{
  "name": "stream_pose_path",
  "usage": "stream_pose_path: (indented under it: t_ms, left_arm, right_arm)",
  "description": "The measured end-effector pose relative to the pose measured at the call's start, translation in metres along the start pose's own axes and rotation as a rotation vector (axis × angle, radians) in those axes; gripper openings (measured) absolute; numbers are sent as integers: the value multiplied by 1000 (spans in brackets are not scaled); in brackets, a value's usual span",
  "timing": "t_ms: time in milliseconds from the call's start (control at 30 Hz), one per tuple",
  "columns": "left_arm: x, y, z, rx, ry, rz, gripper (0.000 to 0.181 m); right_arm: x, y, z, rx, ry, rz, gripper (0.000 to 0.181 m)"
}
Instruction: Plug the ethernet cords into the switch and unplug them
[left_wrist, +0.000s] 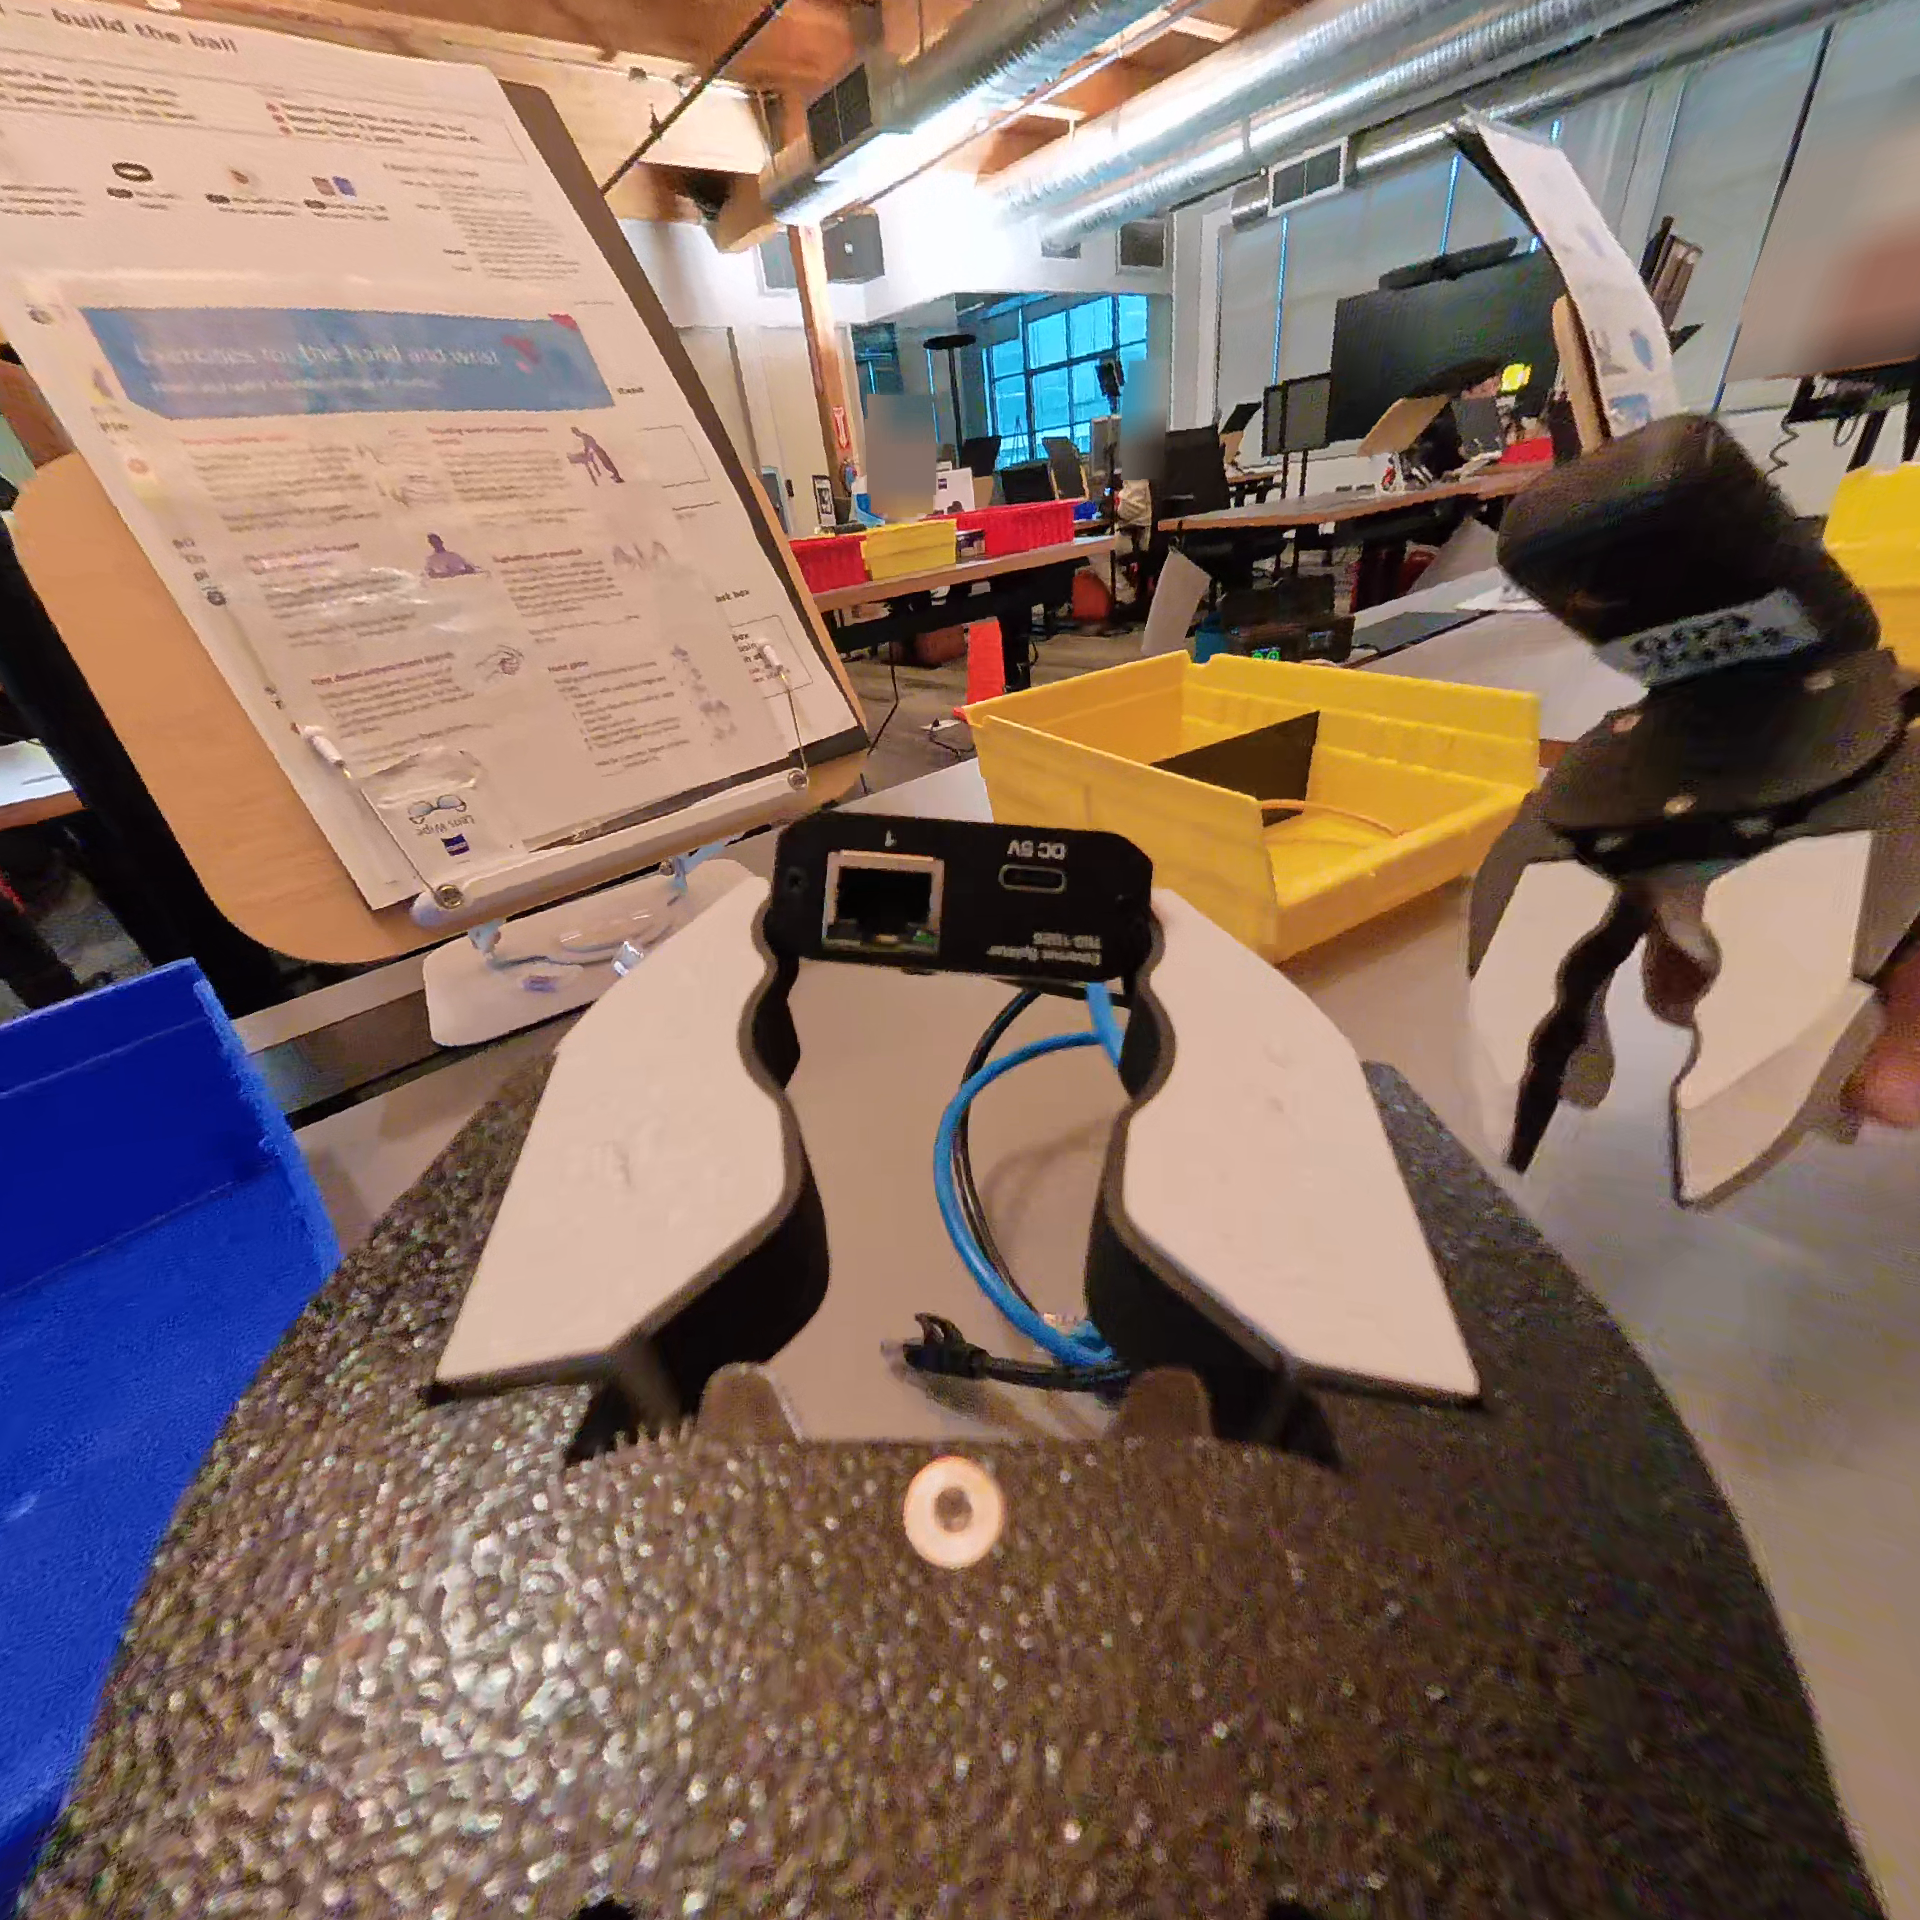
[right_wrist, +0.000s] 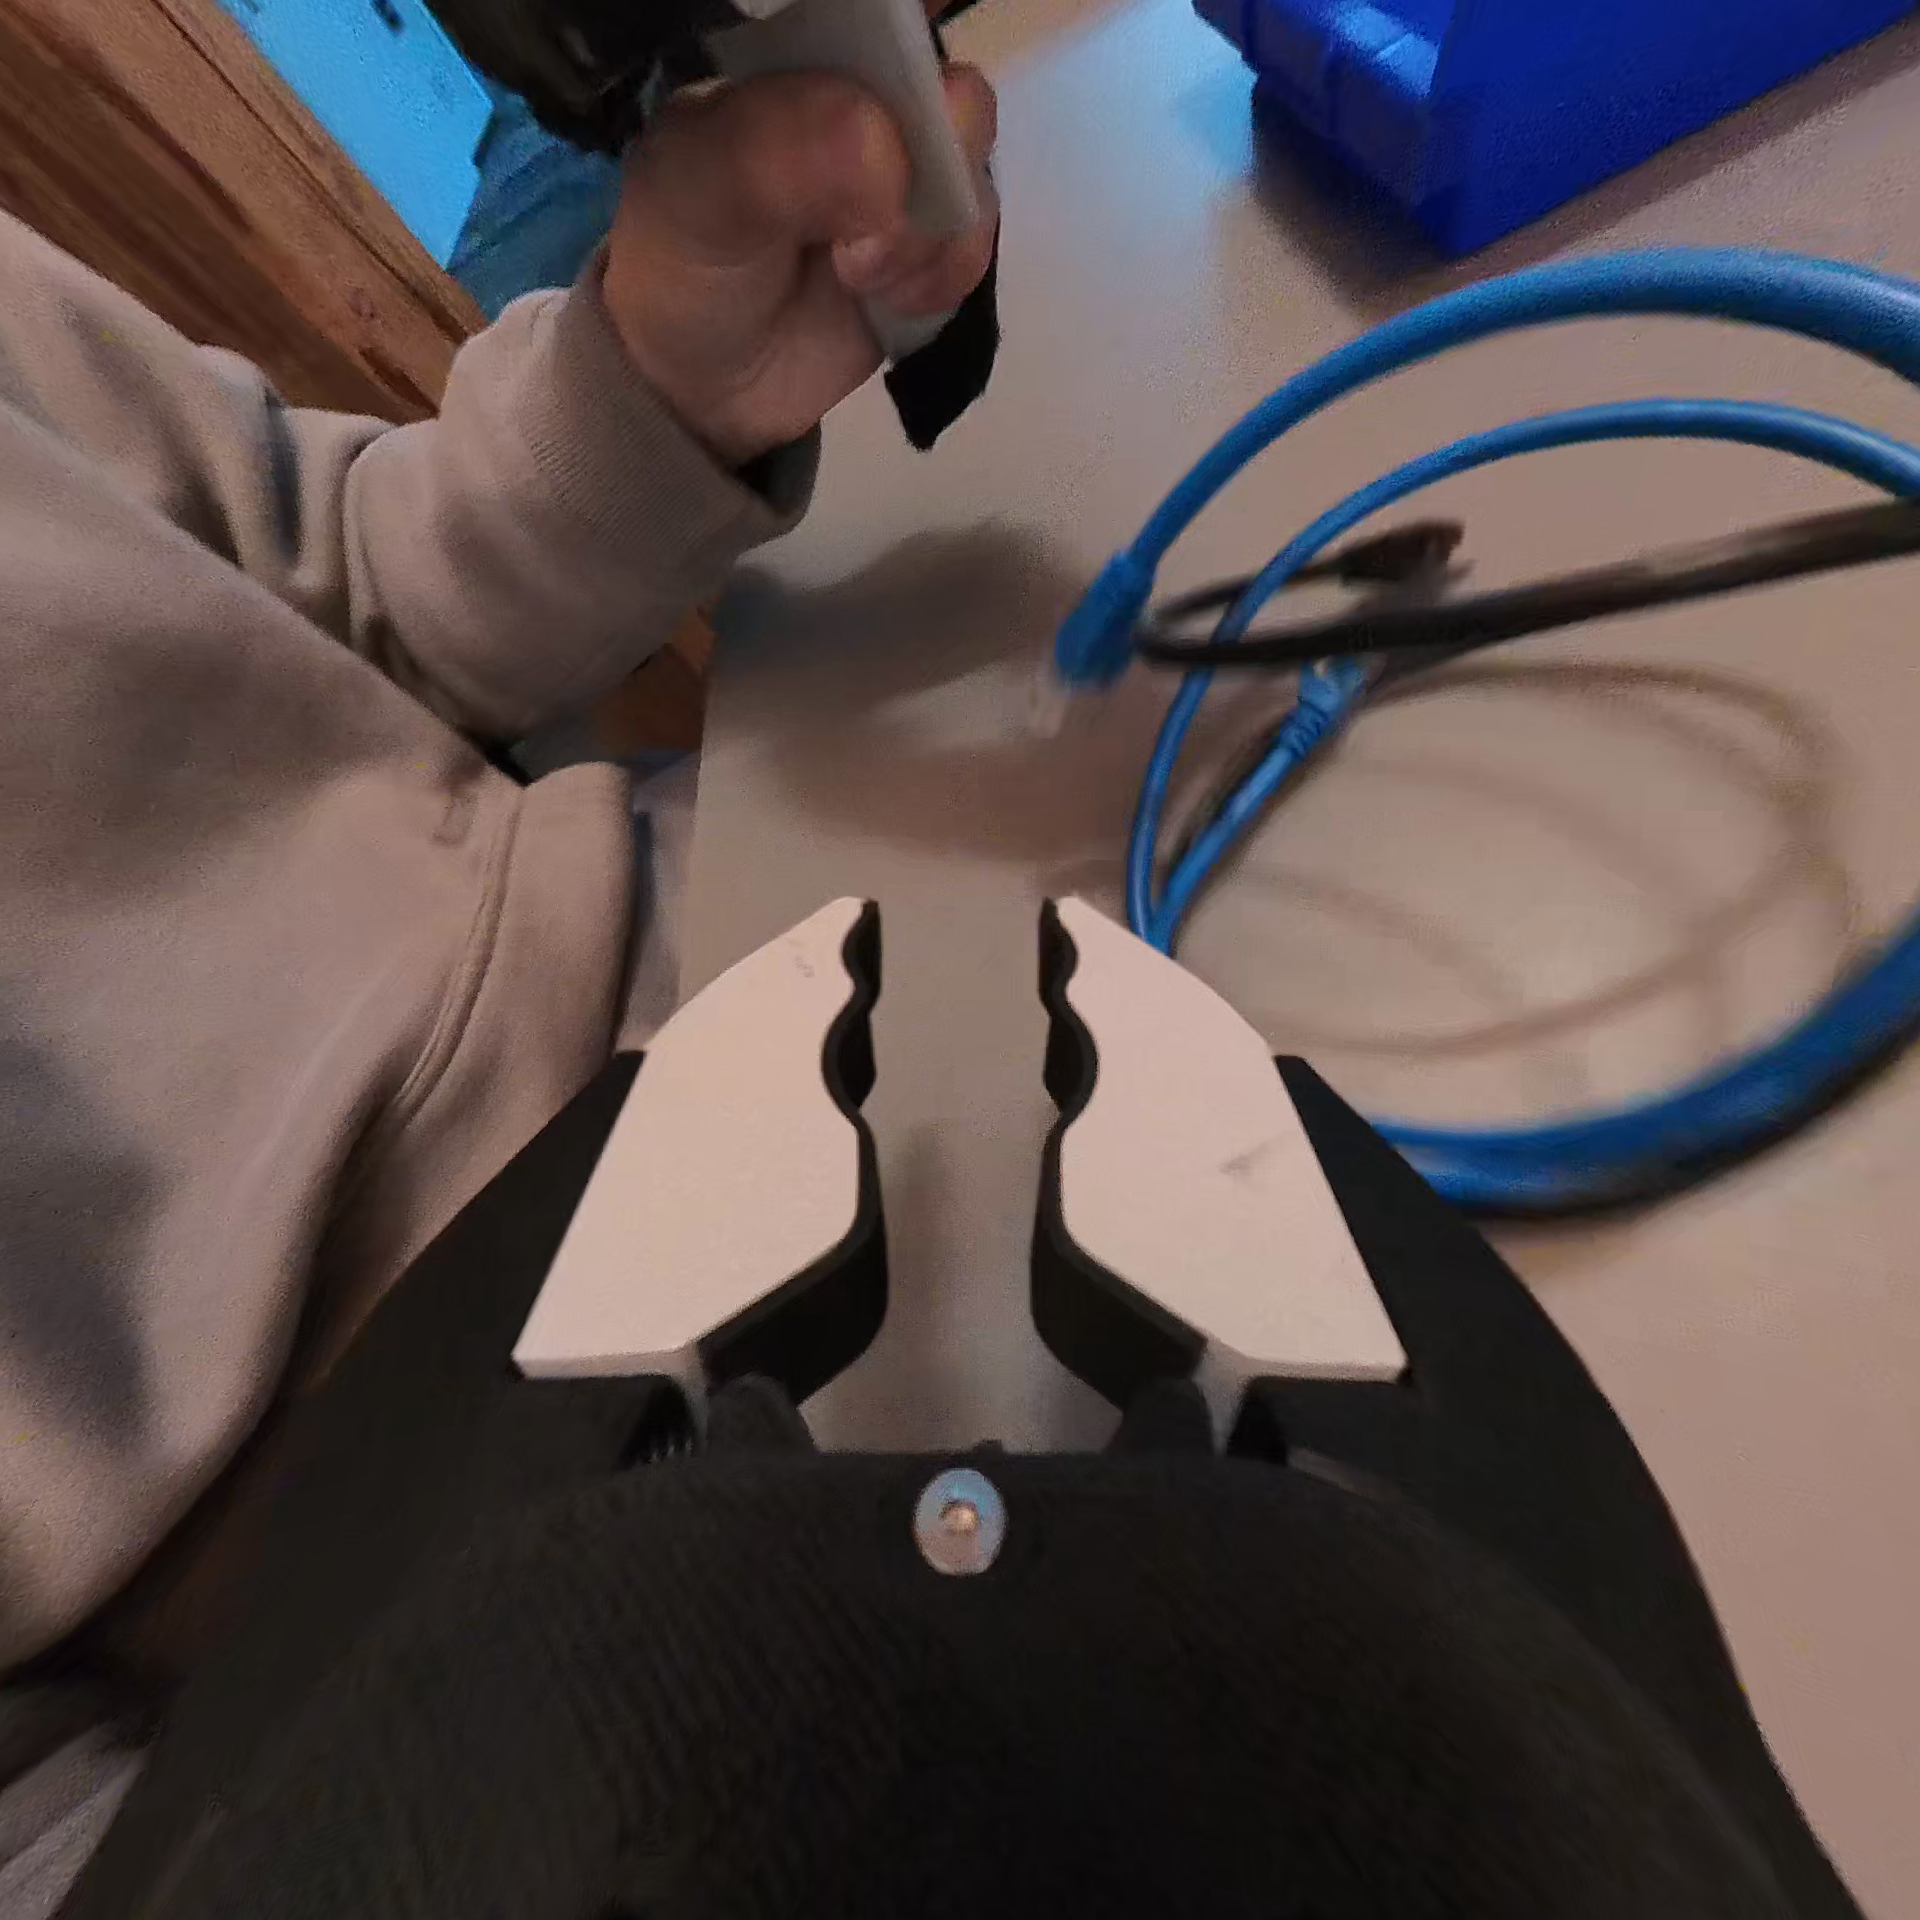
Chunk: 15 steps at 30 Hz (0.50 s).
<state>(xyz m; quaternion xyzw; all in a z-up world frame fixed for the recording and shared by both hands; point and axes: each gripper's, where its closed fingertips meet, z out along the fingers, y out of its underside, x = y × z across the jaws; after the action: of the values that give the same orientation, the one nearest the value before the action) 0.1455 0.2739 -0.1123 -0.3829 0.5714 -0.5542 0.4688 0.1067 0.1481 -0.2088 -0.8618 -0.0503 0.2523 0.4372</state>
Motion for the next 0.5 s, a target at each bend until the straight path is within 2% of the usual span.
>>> stream_pose_path:
  t_ms: [100,167,200,267,300,333,400,433,500]
  left_arm:
    - [4,4,1,-29,14,57,60]
    - [8,4,2,-34,32,58,60]
    - [9,4,3,-36,35,64,60]
    - [13,5,4,-45,45,79,60]
    - [15,5,5,-51,49,85,60]
    - [17,6,5,-57,56,91,60]
    - [23,4,6,-55,77,93,60]
    - [27,2,6,-53,94,94,60]
    - [39,-2,6,-46,140,101,60]
  right_arm:
    - [7,4,-35,22,85,-7,36]
    - [29,-13,-61,167,238,48,36]
    - [27,-28,-67,275,218,89,35]
    - [10,-65,-74,524,67,193,23]
    - [9,-76,-73,582,45,220,17]
    - [20,-78,-70,592,116,214,16]
    - [56,-67,-61,528,406,151,48]
    - [63,-65,-57,498,492,99,54]
    - [58,-72,-43,461,545,-45,55]
